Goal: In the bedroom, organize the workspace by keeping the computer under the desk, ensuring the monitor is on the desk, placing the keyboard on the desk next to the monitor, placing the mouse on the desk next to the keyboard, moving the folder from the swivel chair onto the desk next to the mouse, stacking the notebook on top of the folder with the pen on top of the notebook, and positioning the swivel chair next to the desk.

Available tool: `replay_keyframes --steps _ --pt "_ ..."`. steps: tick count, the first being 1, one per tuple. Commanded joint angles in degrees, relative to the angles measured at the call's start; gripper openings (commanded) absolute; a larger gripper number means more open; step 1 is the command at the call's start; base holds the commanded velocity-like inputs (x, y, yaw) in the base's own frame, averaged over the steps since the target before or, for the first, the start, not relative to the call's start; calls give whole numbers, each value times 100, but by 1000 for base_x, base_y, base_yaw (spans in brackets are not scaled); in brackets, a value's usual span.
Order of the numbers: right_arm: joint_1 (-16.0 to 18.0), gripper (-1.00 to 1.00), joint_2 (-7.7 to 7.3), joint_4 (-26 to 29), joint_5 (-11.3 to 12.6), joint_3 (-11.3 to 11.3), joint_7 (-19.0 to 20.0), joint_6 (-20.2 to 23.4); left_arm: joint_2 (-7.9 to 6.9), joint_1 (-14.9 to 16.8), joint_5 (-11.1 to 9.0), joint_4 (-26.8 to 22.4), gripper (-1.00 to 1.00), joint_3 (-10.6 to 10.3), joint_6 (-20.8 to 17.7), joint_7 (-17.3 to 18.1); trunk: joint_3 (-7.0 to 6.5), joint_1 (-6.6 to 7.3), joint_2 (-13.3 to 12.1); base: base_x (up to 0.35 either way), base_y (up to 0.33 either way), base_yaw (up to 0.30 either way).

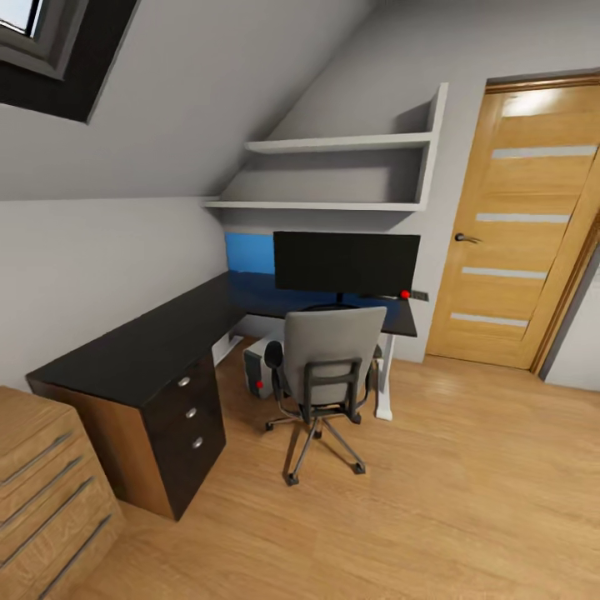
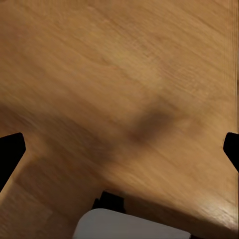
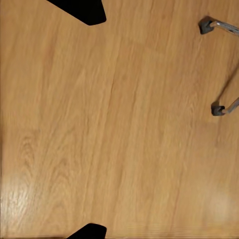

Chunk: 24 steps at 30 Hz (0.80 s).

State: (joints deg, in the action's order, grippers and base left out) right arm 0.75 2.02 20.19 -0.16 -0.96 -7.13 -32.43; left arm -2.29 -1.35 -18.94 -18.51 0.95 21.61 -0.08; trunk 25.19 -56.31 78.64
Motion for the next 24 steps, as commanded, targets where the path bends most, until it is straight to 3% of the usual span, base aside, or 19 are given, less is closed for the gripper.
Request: replay_keyframes --steps 1,15,24 --pt "4 100 5 -6 -2 -9 -8 -18 1 -1 -4 -12 100 8 4 -1 5 0 3 0 0 -287" --pt "4 100 6 -7 -1 -9 -8 -18 1 -5 -3 -12 100 2 2 -1 12 0 3 0 0 -282" --pt "4 100 9 1 24 -10 -19 0 1 -2 5 -12 100 2 10 -1 77 0 3 0 0 -168"
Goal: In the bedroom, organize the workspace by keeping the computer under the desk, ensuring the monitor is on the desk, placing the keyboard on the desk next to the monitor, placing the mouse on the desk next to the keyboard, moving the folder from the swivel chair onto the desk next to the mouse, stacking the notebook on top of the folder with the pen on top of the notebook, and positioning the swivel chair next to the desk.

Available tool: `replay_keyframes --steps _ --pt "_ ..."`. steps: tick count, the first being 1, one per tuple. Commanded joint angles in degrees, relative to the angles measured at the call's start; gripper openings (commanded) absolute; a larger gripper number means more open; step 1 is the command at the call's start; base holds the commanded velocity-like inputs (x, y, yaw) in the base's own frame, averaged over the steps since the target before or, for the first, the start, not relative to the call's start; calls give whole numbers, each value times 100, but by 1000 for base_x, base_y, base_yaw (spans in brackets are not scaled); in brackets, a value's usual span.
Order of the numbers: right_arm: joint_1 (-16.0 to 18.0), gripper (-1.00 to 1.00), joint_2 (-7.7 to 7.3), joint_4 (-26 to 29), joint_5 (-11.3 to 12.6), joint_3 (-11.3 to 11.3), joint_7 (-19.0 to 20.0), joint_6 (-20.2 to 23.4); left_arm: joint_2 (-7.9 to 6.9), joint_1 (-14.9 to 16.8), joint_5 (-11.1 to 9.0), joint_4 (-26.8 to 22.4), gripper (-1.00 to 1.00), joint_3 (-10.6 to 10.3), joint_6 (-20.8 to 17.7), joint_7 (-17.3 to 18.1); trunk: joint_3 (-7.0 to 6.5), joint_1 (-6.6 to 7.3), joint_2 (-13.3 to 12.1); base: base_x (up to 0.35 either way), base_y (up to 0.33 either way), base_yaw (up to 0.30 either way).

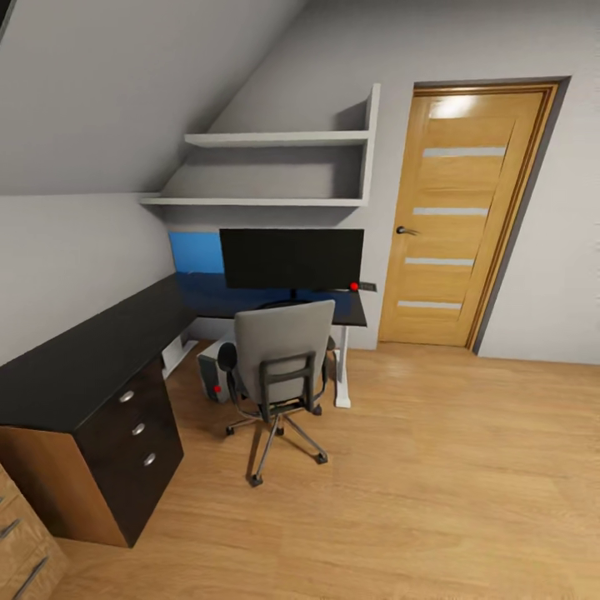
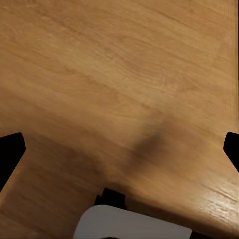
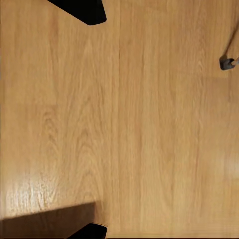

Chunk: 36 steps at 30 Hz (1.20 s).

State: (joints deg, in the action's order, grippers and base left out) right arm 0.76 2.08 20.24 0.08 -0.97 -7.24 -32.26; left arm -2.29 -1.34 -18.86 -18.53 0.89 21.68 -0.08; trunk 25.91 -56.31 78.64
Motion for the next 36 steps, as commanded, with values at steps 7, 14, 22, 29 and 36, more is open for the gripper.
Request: replay_keyframes --steps 7,14,22,29,36 --pt "3 100 3 -7 -1 -8 -5 -17 1 -1 -4 -11 100 8 3 -1 60 0 3 124 0 -153" --pt "3 100 0 -8 -14 -8 -5 -28 1 -6 -2 -11 100 8 3 -1 101 0 3 304 0 -191" --pt "3 100 -6 -11 -33 -4 -5 -35 1 -6 3 -11 100 6 3 -1 107 0 3 319 0 -284" --pt "3 100 -6 -12 -42 6 3 -35 -7 -5 -3 -11 100 7 3 -1 95 0 3 145 0 -296" --pt "3 100 -6 -12 -43 11 4 -35 -5 -5 2 -11 100 6 4 -1 75 0 3 13 0 -296"
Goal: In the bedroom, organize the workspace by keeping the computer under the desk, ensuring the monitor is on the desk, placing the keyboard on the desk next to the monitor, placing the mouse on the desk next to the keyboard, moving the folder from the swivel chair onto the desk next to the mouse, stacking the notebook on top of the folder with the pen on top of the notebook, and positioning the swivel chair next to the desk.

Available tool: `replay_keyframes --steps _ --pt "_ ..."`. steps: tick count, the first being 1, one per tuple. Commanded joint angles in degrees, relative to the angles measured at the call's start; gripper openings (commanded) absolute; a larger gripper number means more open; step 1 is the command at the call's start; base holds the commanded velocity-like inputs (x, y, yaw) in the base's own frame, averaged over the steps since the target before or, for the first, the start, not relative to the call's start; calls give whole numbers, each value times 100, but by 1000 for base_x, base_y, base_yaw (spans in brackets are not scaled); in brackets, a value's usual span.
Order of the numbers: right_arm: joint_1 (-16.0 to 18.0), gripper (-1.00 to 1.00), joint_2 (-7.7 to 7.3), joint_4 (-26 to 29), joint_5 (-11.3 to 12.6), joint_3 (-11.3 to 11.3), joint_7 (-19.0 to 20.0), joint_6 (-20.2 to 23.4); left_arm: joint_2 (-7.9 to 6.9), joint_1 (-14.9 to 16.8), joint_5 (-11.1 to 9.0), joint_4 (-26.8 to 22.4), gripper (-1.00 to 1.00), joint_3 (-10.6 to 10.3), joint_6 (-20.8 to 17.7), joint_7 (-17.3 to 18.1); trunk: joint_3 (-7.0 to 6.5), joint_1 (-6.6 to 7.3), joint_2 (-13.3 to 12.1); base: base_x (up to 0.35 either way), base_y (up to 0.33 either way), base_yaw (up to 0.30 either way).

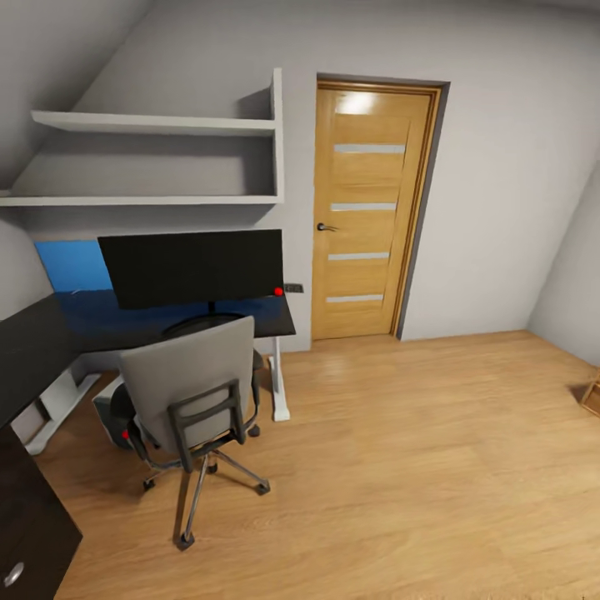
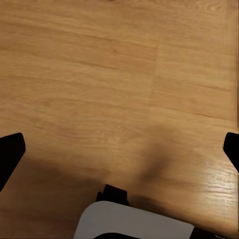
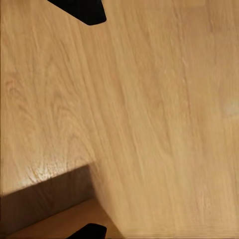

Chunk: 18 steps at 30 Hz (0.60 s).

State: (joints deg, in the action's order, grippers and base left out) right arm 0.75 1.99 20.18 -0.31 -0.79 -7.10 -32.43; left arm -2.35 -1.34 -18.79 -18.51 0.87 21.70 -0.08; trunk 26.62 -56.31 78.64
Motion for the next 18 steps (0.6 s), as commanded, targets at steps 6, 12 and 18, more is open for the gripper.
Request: replay_keyframes --steps 6,12,18 --pt "4 100 -2 -7 -4 -8 -13 -17 2 -6 5 -12 100 2 1 1 -14 0 3 1 0 -296" --pt "4 100 -19 -11 4 -16 -19 -17 4 -3 2 -12 100 8 1 -1 -32 0 3 114 0 -296" --pt "4 100 -15 -14 5 -17 -20 -17 0 -4 2 -12 100 8 1 -1 -51 0 3 306 6 -296"
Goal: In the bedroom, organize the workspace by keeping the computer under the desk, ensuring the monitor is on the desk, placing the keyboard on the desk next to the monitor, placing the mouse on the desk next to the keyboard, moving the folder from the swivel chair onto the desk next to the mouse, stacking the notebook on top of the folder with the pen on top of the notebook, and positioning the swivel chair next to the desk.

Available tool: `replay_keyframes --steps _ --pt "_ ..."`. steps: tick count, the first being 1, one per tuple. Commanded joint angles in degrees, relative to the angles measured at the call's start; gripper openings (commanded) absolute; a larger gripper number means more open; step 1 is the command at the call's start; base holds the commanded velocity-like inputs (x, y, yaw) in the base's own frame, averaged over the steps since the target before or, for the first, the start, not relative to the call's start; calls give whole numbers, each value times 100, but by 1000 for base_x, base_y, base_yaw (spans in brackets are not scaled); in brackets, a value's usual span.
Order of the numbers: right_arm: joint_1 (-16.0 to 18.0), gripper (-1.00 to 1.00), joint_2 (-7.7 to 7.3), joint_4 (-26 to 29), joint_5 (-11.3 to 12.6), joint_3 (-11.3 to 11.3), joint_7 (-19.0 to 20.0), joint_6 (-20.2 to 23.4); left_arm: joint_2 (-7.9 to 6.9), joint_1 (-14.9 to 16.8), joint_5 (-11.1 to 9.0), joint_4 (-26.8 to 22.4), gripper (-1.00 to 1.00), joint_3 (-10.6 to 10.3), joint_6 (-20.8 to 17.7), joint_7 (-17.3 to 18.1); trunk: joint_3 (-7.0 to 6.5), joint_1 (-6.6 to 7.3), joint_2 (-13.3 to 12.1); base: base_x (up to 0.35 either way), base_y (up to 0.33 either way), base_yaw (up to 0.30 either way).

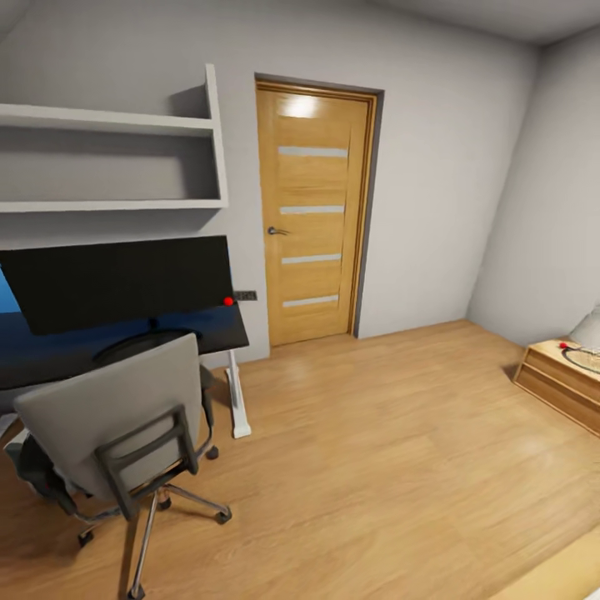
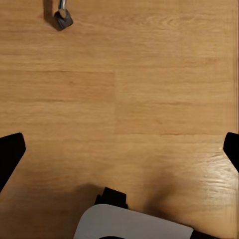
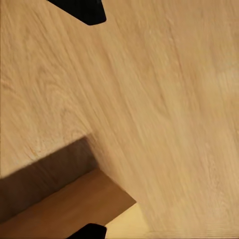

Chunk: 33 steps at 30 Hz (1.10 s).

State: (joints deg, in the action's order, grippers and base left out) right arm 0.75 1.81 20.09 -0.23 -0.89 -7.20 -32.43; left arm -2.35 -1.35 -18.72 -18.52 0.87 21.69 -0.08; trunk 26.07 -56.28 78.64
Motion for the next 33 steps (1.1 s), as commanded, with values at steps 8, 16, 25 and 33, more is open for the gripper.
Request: replay_keyframes --steps 8,16,25,33 --pt "4 100 3 -3 3 -8 -9 -18 2 -5 -5 -12 100 8 2 -1 -6 -4 2 293 163 -275" --pt "4 100 3 3 8 -8 -9 -18 7 -3 -6 -12 100 1 2 -1 -7 -4 2 324 33 -48" --pt "4 100 10 3 7 -8 -9 -18 7 -4 -6 -12 100 1 2 -1 -7 -4 2 331 1 -2" --pt "4 100 12 3 6 -8 -9 -18 7 -4 -3 -12 100 1 2 -1 -7 -4 2 331 -3 -1"
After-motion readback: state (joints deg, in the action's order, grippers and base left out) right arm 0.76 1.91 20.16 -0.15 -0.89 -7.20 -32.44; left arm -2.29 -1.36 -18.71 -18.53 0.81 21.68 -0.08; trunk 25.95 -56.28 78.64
